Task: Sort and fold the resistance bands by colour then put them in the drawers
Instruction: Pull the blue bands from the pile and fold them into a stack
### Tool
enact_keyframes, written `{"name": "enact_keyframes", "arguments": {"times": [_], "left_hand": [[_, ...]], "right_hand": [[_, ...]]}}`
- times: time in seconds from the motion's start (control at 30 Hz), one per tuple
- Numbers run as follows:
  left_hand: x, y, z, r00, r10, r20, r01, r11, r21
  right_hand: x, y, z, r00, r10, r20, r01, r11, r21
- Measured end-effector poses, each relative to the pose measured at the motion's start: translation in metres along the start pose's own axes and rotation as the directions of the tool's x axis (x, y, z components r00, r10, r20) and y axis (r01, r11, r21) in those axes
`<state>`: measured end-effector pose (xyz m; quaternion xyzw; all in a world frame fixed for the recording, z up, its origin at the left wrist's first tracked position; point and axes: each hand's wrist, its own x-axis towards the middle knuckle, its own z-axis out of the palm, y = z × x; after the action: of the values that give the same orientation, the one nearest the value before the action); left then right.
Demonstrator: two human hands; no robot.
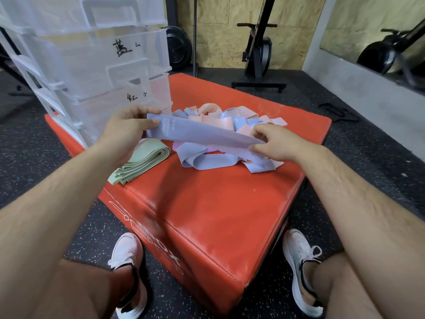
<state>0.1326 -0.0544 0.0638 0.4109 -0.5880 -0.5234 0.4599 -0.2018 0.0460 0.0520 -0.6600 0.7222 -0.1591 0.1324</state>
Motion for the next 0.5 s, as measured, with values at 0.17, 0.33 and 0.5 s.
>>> {"name": "enact_keyframes", "arguments": {"times": [0.17, 0.33, 0.5], "left_hand": [[0.0, -0.007, -0.003, 0.997, -0.071, 0.005, 0.071, 0.997, -0.023], [-0.008, -0.022, -0.006, 0.977, -0.185, 0.107, 0.178, 0.981, 0.072], [-0.033, -0.051, -0.001, 0.96, -0.256, 0.116, 0.23, 0.953, 0.194]], "right_hand": [[-0.014, 0.014, -0.004, 0.996, 0.09, -0.008, -0.086, 0.976, 0.199], [-0.033, 0.03, -0.01, 0.969, 0.164, 0.183, -0.235, 0.841, 0.488], [-0.056, 0.039, 0.015, 0.923, 0.173, 0.344, -0.337, 0.794, 0.505]]}}
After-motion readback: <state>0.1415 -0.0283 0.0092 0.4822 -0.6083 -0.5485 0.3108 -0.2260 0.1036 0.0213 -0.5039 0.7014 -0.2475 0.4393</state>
